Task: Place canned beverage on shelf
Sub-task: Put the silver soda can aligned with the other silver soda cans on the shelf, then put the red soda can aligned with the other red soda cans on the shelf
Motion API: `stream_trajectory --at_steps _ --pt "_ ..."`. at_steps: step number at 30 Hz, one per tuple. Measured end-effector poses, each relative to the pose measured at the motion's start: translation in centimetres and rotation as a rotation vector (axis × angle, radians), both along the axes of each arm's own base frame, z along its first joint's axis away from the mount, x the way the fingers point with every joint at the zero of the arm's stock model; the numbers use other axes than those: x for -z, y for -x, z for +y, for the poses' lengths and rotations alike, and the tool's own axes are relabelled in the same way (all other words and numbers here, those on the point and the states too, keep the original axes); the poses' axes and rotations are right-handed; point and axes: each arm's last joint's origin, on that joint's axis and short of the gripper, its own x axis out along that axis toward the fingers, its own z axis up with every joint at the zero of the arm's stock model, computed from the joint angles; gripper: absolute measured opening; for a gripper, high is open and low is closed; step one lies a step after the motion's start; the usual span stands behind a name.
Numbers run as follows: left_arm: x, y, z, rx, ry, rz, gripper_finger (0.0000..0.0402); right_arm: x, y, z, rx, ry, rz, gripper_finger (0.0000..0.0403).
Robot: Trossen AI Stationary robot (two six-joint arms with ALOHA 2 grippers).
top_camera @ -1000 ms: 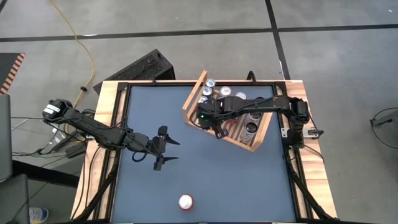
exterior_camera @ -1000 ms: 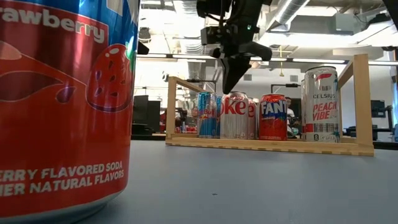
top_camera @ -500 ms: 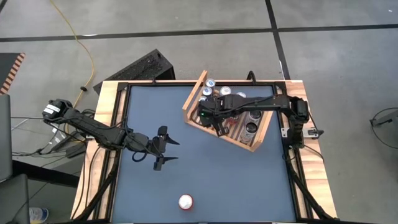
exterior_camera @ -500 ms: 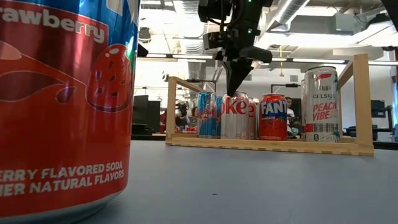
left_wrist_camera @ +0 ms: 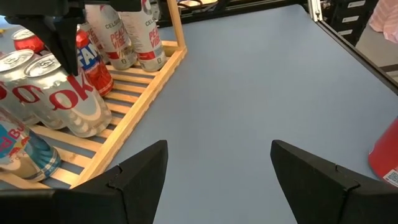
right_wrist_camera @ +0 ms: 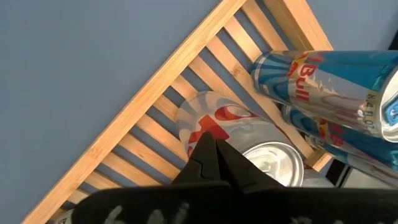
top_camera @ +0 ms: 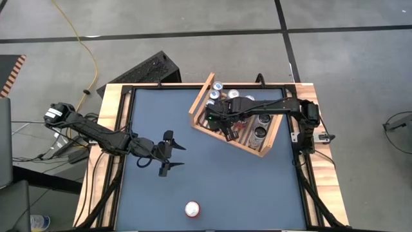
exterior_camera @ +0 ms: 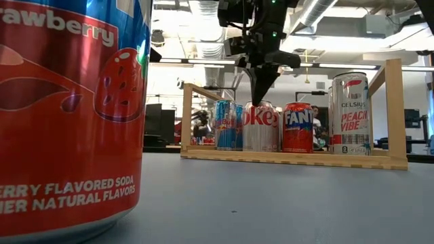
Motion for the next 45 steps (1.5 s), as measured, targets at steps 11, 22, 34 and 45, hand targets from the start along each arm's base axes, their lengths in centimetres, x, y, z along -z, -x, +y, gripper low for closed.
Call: stream_trajectory --at_steps 11,22,34,45 --pt "0.0 0.0 0.0 -0.001 -0.001 0.002 0.0275 0.0 0.0 0.0 -0.002 0.016 0.008 0.0" --pt "0.0 0.0 0.0 -0.001 -0.002 0.004 0.0275 0.0 0.1 0.2 -0.001 0.069 0.023 0.0" --pt "0.0 0.0 0.0 -0.001 -0.001 0.004 0.0275 0.0 0.1 1.1 -0.02 0.072 0.034 0.0" --pt "0.0 0.0 0.0 -0.004 0.008 0.001 0.0275 -6.7 2.9 3.8 0.03 0.076 -0.146 0.0"
